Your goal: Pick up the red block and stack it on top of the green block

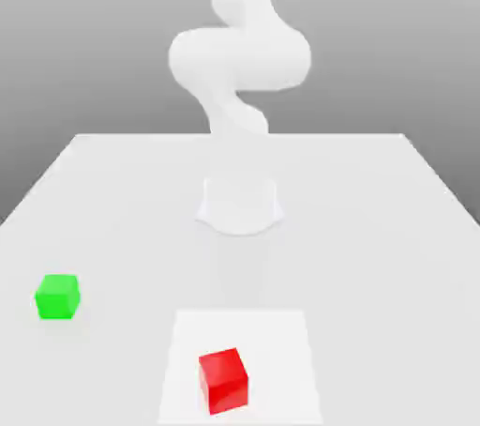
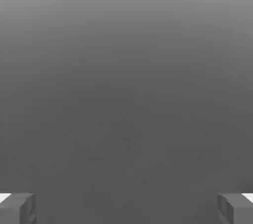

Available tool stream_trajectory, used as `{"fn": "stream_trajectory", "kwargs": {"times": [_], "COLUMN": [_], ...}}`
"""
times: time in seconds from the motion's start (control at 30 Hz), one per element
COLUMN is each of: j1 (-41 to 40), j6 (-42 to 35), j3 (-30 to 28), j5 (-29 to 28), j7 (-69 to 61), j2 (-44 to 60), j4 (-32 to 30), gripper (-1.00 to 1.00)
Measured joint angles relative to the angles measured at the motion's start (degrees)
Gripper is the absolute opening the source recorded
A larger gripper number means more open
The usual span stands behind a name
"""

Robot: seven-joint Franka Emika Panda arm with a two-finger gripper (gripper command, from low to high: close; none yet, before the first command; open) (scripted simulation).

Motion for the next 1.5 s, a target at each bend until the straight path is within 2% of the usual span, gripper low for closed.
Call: {"fn": "stream_trajectory", "kwargs": {"times": [0.5, 0.77, 0.93, 0.97, 1.2, 1.37, 1.5], "j1": [4.61, 3.97, 2.69, 2.43, 2.24, 3.34, 0.28], "j6": [13.09, 20.12, 27.85, 29.45, 29.75, 22.38, 20.50], "j3": [-5.54, -5.77, -4.18, -3.79, -3.60, -5.41, -10.78], "j5": [4.00, 2.79, 4.57, 5.16, 5.15, 2.52, 1.28], "j7": [-14.97, -20.53, -22.78, -23.23, -23.23, -21.17, -13.57], "j2": [31.58, 47.93, 58.23, 60.17, 60.57, 51.73, 47.64], "j4": [-7.73, -11.86, -11.18, -10.89, -10.84, -12.27, -14.36], "gripper": [0.00, 0.00, 0.00, -1.00, -1.00, -1.00, -1.00]}}
